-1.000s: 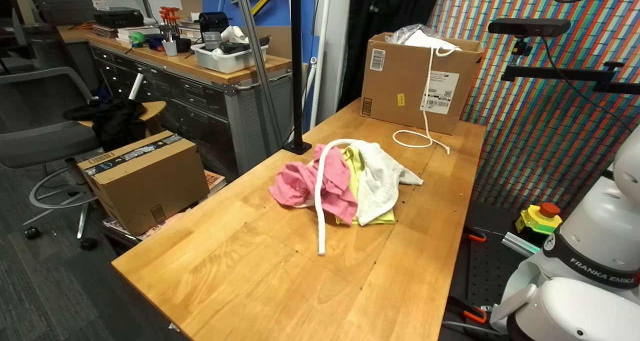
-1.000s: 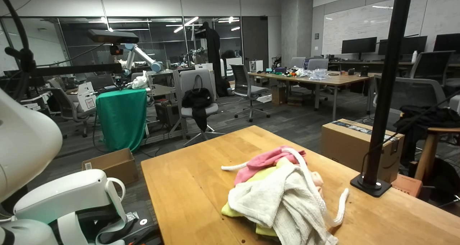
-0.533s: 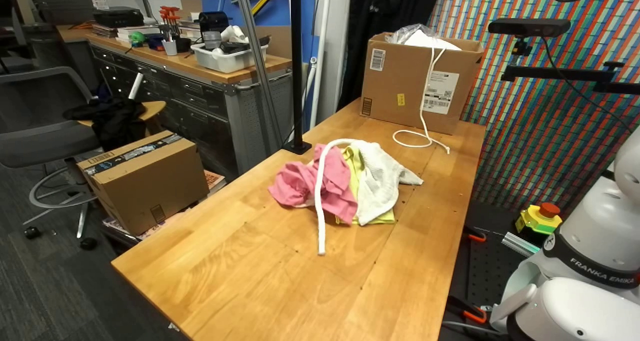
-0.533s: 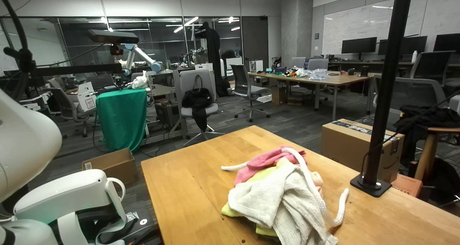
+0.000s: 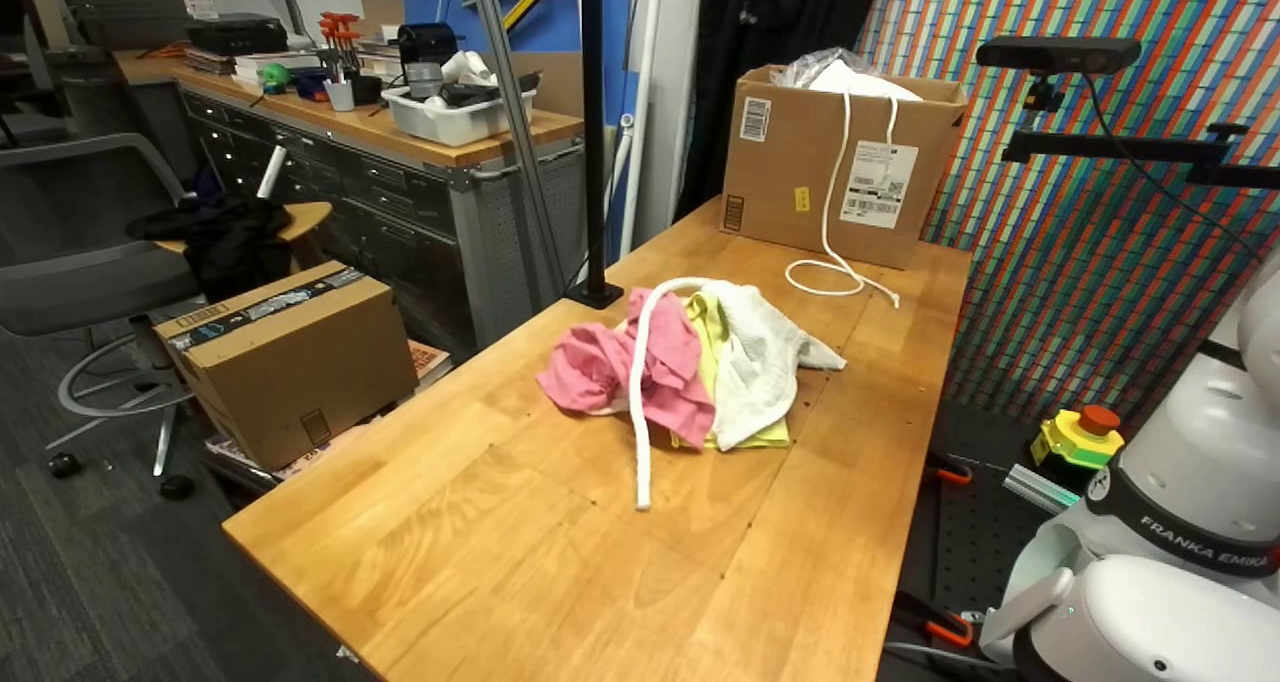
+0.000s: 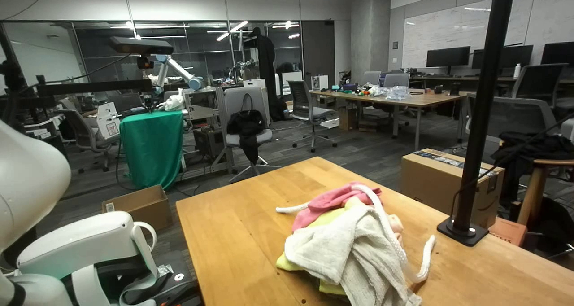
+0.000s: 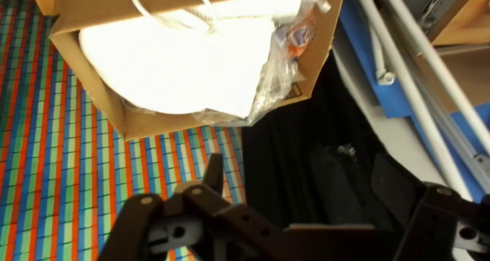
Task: Separate the clothes and ropes
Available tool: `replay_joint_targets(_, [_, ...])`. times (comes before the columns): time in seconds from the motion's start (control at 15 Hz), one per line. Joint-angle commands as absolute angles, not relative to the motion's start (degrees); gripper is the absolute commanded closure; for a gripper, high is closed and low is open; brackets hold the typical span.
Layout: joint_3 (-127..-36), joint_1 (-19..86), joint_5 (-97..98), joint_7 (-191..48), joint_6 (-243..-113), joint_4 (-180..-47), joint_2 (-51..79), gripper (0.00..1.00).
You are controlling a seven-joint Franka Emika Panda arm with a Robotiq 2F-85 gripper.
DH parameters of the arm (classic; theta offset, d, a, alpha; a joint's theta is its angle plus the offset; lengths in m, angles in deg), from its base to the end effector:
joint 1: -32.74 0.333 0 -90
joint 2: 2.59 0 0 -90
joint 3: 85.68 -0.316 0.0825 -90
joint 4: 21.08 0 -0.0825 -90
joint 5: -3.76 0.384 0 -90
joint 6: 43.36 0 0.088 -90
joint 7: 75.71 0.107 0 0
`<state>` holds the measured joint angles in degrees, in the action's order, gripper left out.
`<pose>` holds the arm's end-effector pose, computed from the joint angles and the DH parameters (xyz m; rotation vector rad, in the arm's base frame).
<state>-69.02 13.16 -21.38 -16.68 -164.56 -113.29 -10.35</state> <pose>0.4233 -0.3525 0.7436 1.9183 -1.9129 0.9837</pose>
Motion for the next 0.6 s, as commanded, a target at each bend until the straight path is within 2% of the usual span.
replay_joint_targets(0.0, [-72.3,16.1,-19.1,-21.3,-166.6,-123.3,-17.7,0.0])
replay_joint_targets(0.53, [-78.0,22.0,-10.0,-32.4,-170.2,-142.4,-23.3,0.0])
